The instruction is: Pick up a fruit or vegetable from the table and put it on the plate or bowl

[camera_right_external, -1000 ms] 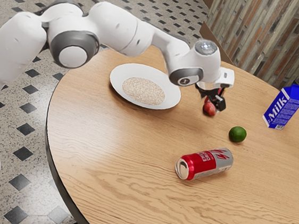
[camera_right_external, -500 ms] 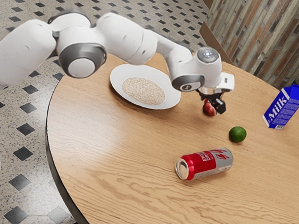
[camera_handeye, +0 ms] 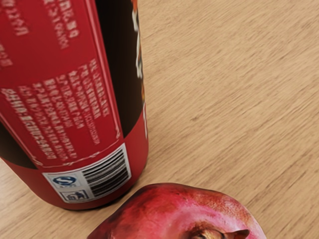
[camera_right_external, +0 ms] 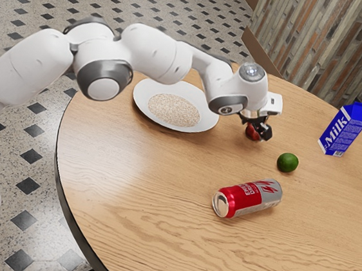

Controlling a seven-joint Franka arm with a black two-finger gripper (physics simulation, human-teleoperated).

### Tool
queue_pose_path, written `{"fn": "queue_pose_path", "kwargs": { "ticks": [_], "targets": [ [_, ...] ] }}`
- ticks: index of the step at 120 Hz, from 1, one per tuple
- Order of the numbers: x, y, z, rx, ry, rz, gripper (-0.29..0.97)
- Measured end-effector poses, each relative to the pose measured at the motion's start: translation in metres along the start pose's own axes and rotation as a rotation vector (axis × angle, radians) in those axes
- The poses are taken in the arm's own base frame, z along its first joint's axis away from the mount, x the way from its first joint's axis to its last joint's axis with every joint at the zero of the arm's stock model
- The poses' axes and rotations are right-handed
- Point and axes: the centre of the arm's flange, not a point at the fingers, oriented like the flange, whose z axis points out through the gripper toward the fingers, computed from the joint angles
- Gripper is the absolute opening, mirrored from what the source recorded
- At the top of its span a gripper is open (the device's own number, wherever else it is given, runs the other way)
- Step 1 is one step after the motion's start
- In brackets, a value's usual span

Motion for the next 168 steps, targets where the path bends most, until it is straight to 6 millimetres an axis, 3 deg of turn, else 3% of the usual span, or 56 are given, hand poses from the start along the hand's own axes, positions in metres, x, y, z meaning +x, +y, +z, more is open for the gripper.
{"fn": "queue_pose_path", "kwargs": {
  "ticks": [46, 79, 104, 142, 168],
  "targets": [
    [0.000, -0.003, 0.004, 0.004, -0.001, -0.012, 0.67],
    [0.001, -0.005, 0.005, 0.005, -0.003, -0.027, 0.47],
    [0.000, -0.006, 0.006, -0.002, -0.010, -0.053, 0.41],
    [-0.002, -0.005, 0.006, -0.010, -0.016, -0.079, 0.40],
    [0.000, 0.005, -0.007, -0.035, -0.013, -0.085, 0.40]
  ]
}}
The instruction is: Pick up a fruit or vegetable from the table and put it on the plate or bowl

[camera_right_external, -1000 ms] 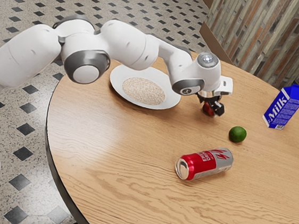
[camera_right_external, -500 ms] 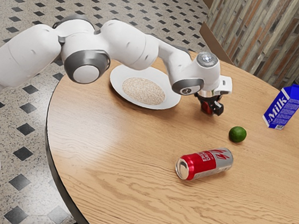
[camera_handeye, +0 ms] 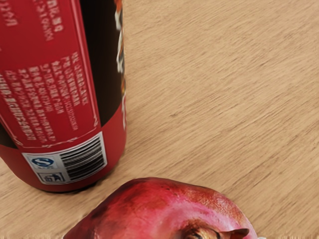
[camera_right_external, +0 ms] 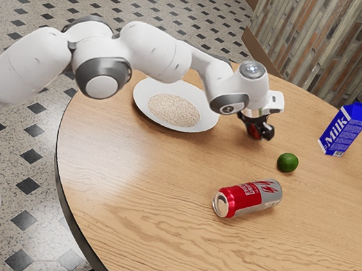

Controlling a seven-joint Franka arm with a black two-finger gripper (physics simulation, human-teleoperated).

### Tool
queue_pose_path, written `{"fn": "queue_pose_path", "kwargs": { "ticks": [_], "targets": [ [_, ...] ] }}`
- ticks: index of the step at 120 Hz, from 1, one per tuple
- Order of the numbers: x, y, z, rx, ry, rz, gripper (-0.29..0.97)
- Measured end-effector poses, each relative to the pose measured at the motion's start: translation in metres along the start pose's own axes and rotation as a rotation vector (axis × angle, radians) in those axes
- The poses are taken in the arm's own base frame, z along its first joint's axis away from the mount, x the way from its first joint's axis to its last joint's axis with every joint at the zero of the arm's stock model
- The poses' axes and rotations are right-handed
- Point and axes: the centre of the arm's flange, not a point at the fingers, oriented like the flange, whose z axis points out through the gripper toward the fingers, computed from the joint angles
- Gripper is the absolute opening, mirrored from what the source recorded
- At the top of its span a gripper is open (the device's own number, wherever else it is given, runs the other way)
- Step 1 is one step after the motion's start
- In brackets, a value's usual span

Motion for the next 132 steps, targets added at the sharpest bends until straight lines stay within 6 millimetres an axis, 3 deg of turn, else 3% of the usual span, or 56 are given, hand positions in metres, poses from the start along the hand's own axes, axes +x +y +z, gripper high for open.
{"fn": "queue_pose_path", "kwargs": {
  "ticks": [31, 46, 70, 79, 109, 116, 132],
  "targets": [
    [0.002, 0.011, -0.032, -0.040, 0.003, -0.006, 0.40],
    [0.003, 0.008, -0.064, -0.063, 0.003, -0.018, 0.40],
    [-0.013, 0.008, -0.109, -0.104, -0.020, -0.029, 0.40],
    [-0.018, 0.004, -0.140, -0.122, -0.024, -0.037, 0.39],
    [-0.035, -0.042, -0.244, -0.156, -0.014, -0.095, 0.40],
    [-0.038, -0.056, -0.257, -0.153, -0.015, -0.113, 0.40],
    [-0.042, -0.109, -0.269, -0.112, -0.027, -0.186, 0.40]
  ]
}}
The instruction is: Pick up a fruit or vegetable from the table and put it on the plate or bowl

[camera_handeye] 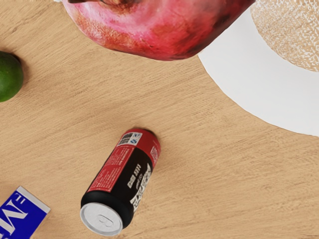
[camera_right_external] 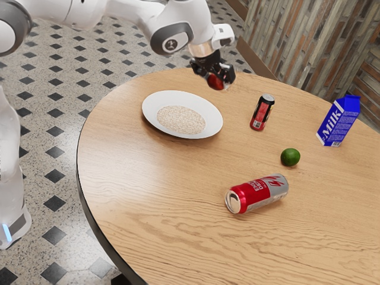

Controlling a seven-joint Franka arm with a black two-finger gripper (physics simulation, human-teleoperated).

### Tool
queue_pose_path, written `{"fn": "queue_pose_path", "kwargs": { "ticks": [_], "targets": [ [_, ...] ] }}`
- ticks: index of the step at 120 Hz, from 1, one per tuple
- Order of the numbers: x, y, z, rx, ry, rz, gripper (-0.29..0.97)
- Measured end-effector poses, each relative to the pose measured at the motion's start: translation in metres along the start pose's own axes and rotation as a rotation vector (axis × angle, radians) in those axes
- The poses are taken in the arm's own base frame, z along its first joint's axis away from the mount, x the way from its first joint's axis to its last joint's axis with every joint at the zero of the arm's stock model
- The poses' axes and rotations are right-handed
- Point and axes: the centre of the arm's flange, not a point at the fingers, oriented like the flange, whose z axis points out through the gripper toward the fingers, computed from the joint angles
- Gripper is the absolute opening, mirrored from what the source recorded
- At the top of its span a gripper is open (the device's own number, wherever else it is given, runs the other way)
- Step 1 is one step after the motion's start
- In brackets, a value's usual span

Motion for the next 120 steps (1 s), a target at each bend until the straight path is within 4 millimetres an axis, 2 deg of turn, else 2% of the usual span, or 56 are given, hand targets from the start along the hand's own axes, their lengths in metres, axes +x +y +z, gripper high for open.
{"fn": "queue_pose_path", "kwargs": {
  "ticks": [14, 28, 40, 54, 67, 76, 99, 111, 120],
  "targets": [
    [-0.010, -0.027, -0.015, 0.016, -0.016, -0.036, 0.40],
    [-0.022, -0.041, -0.016, 0.033, -0.046, -0.053, 0.39],
    [-0.029, -0.053, -0.024, 0.041, -0.059, -0.069, 0.39],
    [-0.026, -0.074, -0.024, 0.063, -0.076, -0.103, 0.39],
    [-0.025, -0.085, -0.024, 0.077, -0.085, -0.120, 0.39],
    [-0.022, -0.097, -0.022, 0.088, -0.097, -0.141, 0.50],
    [-0.022, -0.104, -0.021, 0.101, -0.117, -0.155, 0.63],
    [0.002, -0.094, -0.037, 0.116, -0.122, -0.152, 0.66],
    [0.008, -0.096, -0.043, 0.126, -0.154, -0.162, 0.67]
  ]
}}
